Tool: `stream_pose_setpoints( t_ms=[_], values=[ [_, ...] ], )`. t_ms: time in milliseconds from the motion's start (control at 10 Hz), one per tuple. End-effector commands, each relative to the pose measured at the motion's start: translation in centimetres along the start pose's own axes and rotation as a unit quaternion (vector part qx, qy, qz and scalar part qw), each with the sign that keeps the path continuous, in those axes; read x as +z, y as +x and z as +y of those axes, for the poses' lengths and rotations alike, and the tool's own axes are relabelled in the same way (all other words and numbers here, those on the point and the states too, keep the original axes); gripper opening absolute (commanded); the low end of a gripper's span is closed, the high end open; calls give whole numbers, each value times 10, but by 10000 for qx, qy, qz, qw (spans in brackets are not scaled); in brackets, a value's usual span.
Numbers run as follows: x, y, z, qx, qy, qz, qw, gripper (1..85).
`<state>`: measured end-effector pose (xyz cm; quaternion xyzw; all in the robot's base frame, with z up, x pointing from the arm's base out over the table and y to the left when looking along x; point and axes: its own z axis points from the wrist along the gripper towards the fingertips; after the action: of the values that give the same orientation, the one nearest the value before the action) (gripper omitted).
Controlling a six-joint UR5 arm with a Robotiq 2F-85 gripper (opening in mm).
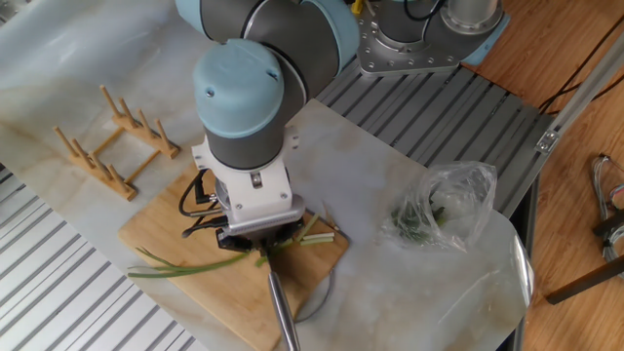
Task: Chop the green garlic
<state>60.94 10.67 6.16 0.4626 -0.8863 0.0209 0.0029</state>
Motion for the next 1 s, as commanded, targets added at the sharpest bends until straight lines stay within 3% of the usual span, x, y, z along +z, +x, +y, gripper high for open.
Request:
stream_pose_setpoints(
  t_ms=[0, 200, 400, 700, 900],
  values=[
    [1, 2, 2, 72, 15, 46, 10000, 13],
    [8, 3, 3, 66, -17, -25, 10000, 13],
    [0, 14, 0, -49, -53, -9, 10000, 13],
    [-5, 14, 1, -19, -61, 34, 10000, 13],
    [7, 6, 4, 14, -175, -157, 9997, 13]
  ],
)
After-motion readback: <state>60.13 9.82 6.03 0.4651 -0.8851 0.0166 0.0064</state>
